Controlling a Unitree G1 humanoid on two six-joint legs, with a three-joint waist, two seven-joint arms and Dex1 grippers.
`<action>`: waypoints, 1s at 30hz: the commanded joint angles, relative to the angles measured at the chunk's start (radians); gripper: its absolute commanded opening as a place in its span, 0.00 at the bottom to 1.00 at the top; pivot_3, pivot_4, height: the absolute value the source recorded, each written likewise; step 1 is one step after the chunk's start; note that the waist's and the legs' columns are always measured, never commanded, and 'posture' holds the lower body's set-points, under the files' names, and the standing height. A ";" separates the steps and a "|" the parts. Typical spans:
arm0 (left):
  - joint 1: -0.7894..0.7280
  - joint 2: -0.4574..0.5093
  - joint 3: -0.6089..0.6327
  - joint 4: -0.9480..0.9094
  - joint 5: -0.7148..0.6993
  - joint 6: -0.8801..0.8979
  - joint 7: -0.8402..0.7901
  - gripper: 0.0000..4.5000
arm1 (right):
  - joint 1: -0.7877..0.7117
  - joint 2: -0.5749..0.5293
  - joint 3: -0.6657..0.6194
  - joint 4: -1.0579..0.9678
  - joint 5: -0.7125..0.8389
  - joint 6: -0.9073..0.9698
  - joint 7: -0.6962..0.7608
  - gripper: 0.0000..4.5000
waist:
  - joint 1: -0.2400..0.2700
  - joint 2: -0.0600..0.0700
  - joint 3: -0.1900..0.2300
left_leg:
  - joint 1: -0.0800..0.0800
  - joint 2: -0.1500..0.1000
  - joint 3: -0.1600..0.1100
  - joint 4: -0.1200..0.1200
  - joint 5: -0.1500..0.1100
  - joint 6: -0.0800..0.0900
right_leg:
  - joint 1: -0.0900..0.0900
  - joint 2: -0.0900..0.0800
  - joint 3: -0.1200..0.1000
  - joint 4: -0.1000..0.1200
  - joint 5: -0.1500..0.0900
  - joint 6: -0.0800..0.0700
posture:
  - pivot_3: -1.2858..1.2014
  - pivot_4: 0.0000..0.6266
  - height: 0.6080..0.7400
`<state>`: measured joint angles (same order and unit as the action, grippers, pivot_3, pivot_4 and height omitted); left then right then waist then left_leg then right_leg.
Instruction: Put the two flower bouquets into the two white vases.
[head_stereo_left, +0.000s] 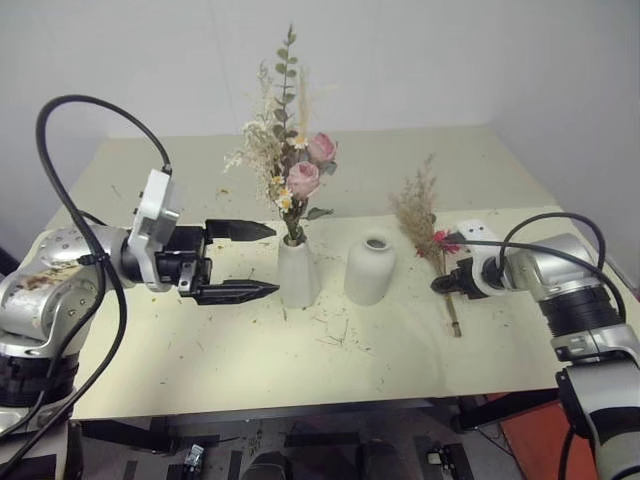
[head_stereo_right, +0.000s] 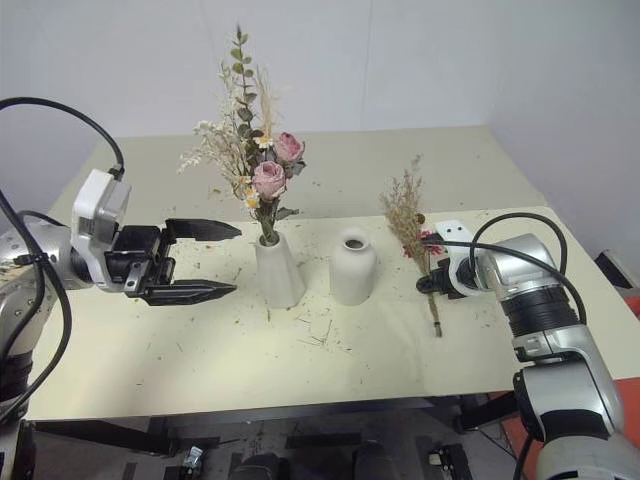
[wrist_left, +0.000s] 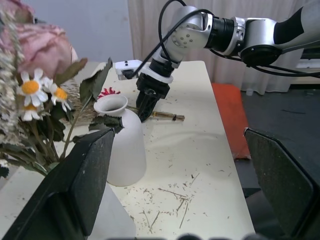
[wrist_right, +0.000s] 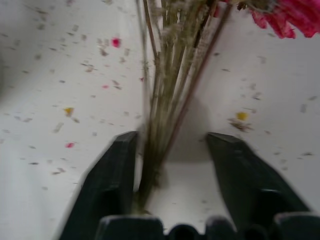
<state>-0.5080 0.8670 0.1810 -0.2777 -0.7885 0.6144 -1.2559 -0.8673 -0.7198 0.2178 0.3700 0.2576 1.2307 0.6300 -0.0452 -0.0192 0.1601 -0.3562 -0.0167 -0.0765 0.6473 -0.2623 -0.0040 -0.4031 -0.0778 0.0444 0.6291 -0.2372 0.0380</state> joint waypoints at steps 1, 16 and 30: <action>0.009 0.003 0.040 -0.041 -0.021 -0.014 0.020 1.00 | -0.001 0.000 -0.039 0.005 -0.013 -0.014 -0.009 0.26 | 0.000 0.000 0.000 | 0.000 0.000 0.000 0.000 0.000 0.000 | 0.000 0.000 0.000 0.000 0.000 0.000 | 0.52 0.24 1.00; 0.041 -0.010 0.057 -0.017 -0.011 -0.027 0.058 1.00 | -0.029 0.143 -0.619 -0.115 0.124 -0.360 -0.229 0.01 | -0.002 0.000 0.000 | -0.002 0.000 0.000 -0.001 0.000 0.000 | -0.002 0.000 0.000 -0.001 0.000 0.000 | 0.52 0.24 1.00; 0.052 0.009 0.071 0.000 -0.007 -0.021 0.052 1.00 | 0.061 0.295 -0.558 -0.536 0.408 -0.538 -0.004 0.01 | 0.001 0.001 0.000 | -0.002 0.000 0.000 -0.002 0.000 0.000 | -0.002 0.000 0.000 0.001 0.000 0.000 | 0.52 0.24 1.00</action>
<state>-0.4567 0.8580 0.2173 -0.2647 -0.7873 0.6096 -1.2008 -0.7998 -0.4258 -0.3539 -0.1072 0.6413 0.7286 0.6127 -0.0442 -0.0184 0.1606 -0.3575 -0.0162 -0.0769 0.6454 -0.2623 -0.0040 -0.4050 -0.0780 0.0445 0.6300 -0.2371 0.0379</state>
